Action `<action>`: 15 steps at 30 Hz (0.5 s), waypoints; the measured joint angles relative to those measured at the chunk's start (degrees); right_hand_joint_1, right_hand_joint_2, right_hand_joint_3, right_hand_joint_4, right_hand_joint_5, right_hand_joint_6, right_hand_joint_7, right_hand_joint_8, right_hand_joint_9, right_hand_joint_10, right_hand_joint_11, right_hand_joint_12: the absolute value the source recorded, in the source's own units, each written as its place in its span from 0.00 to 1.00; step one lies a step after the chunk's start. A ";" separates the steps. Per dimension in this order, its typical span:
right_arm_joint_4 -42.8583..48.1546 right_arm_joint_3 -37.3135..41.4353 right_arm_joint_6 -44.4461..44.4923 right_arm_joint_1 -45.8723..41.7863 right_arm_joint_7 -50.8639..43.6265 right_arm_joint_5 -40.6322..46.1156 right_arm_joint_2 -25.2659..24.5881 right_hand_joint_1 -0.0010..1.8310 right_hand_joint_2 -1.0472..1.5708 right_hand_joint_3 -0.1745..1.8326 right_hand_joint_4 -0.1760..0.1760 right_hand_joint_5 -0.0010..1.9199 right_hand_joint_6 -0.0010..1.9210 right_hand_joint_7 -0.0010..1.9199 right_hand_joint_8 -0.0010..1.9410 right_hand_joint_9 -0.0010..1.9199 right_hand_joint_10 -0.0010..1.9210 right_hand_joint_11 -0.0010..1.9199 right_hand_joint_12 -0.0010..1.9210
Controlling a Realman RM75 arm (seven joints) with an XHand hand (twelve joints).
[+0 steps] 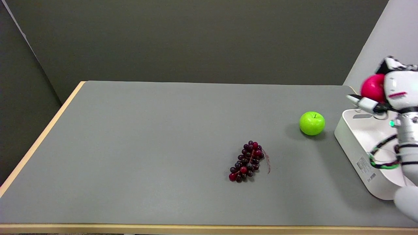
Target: Place the red apple into the white box.
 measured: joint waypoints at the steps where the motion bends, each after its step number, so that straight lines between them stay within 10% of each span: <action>1: 0.00 0.50 0.43 -0.80 -0.46 0.70 -0.17 0.65 0.83 0.22 0.10 0.31 0.78 0.47 0.68 0.43 0.68 0.34 0.84; 15: -3.45 1.38 4.45 -6.38 -4.45 9.81 -0.61 0.65 0.83 0.22 0.14 0.31 0.78 0.47 0.68 0.44 0.68 0.34 0.84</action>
